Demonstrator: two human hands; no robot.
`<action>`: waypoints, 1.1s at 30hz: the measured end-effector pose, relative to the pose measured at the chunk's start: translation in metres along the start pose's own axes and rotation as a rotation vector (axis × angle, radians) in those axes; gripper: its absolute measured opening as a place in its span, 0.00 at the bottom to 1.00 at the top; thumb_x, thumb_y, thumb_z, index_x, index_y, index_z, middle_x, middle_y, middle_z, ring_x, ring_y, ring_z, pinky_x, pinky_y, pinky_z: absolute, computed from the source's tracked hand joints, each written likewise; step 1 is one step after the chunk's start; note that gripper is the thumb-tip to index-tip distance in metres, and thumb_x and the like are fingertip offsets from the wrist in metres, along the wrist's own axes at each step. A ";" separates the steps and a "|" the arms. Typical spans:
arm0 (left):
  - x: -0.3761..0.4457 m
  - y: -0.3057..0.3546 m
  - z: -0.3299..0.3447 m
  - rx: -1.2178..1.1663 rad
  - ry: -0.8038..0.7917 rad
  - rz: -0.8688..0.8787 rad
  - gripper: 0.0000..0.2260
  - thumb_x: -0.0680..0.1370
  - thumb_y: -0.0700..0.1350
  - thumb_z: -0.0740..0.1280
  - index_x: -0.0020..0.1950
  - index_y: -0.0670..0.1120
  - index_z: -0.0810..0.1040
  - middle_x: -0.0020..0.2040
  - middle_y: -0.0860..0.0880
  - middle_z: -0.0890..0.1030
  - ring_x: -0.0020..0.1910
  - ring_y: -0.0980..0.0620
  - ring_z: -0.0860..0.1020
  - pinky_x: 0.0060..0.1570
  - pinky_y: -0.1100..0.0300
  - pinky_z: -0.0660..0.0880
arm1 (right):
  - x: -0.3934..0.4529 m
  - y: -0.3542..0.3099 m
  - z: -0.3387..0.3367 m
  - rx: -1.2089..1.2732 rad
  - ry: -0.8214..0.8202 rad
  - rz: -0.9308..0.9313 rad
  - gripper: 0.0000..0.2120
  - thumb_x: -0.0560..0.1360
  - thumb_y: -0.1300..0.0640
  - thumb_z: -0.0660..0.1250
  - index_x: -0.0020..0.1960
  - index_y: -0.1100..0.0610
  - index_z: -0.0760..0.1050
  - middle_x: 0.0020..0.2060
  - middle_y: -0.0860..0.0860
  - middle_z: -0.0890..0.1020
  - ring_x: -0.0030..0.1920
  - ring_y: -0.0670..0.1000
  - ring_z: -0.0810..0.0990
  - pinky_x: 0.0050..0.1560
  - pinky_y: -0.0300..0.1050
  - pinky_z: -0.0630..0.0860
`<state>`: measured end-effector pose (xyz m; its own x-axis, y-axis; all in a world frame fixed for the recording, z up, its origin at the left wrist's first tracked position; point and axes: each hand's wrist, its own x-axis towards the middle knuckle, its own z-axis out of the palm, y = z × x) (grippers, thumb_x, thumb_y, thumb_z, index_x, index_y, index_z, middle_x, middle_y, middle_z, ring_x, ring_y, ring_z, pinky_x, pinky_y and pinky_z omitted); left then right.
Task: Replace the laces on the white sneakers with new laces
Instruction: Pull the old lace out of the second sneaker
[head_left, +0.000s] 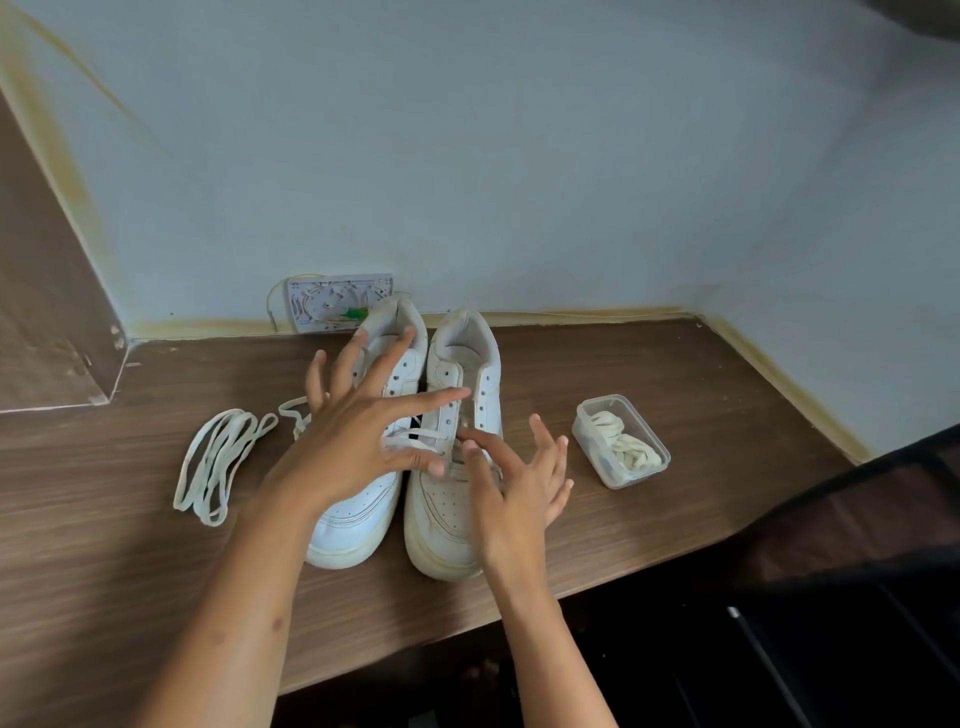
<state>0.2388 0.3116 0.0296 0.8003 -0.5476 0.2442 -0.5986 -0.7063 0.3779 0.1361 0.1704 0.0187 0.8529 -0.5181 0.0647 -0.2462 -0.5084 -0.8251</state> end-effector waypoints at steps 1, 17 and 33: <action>0.000 0.001 -0.001 0.012 -0.035 0.004 0.31 0.59 0.81 0.53 0.62 0.86 0.49 0.79 0.60 0.38 0.75 0.51 0.28 0.70 0.41 0.29 | 0.001 0.000 -0.001 -0.006 -0.011 -0.005 0.11 0.80 0.43 0.61 0.58 0.39 0.78 0.78 0.43 0.50 0.76 0.42 0.33 0.75 0.56 0.31; 0.001 0.014 -0.008 0.045 -0.173 -0.088 0.37 0.54 0.76 0.69 0.57 0.87 0.52 0.76 0.60 0.28 0.70 0.50 0.20 0.65 0.40 0.22 | 0.007 0.006 -0.014 0.090 0.129 0.079 0.03 0.79 0.48 0.65 0.52 0.43 0.76 0.65 0.45 0.67 0.67 0.50 0.61 0.70 0.53 0.58; 0.002 0.015 -0.008 0.034 -0.175 -0.079 0.39 0.54 0.75 0.70 0.58 0.87 0.51 0.74 0.63 0.27 0.70 0.51 0.20 0.59 0.48 0.16 | 0.014 0.000 -0.004 -0.137 0.083 -0.086 0.11 0.77 0.62 0.65 0.47 0.46 0.78 0.72 0.44 0.58 0.73 0.51 0.52 0.72 0.55 0.50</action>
<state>0.2320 0.3037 0.0427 0.8286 -0.5572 0.0543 -0.5369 -0.7635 0.3588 0.1458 0.1606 0.0213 0.8338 -0.5211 0.1824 -0.2396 -0.6391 -0.7308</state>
